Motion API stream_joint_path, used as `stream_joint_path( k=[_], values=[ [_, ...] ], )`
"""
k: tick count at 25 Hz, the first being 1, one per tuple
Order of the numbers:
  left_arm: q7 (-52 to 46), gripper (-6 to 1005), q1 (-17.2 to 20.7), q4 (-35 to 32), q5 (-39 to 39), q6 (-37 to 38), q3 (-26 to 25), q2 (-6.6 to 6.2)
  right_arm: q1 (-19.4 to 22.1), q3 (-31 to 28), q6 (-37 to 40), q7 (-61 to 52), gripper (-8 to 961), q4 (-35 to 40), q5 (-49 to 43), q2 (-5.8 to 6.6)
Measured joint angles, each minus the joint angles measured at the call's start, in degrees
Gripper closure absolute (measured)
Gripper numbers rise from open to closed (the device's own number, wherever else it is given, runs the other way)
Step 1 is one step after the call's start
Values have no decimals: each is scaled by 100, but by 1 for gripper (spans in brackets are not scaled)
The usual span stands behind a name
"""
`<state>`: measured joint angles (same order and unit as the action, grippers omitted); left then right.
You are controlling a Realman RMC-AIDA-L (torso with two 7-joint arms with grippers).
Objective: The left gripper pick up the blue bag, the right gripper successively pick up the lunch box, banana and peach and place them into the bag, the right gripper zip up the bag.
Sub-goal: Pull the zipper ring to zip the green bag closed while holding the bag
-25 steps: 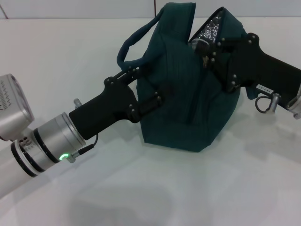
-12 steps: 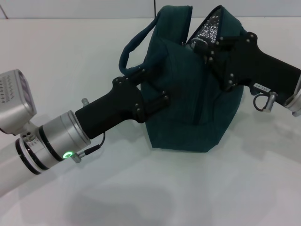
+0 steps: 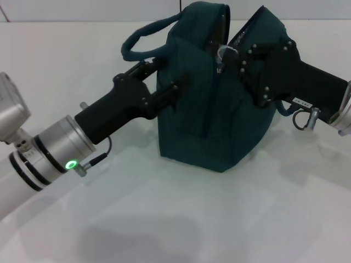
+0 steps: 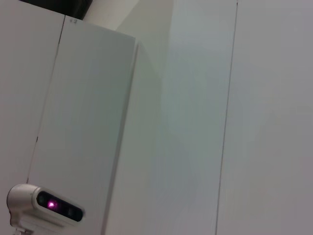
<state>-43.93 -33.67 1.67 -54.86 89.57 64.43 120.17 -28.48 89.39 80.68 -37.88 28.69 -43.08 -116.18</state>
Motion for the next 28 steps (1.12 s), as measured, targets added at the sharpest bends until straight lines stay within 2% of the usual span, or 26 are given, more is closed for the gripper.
stream_joint_path(
  k=[6,13,22,28],
  values=[
    [-59,300,356,-395,-25,-115,38,32,-30,-5,-99,0,946,-64,103,-1],
    [-122,312,184,-353,-158,-439,67,54,-85,47,-137,23,946,-148,213,0],
    [-707,395,100,-409,-394,-88,69,24,-128,221,-173,202,947,-253,473,0],
    [-703,405,102,-417,-445,-34,69,49,-134,231,-174,251,947,-264,525,0]
  ],
)
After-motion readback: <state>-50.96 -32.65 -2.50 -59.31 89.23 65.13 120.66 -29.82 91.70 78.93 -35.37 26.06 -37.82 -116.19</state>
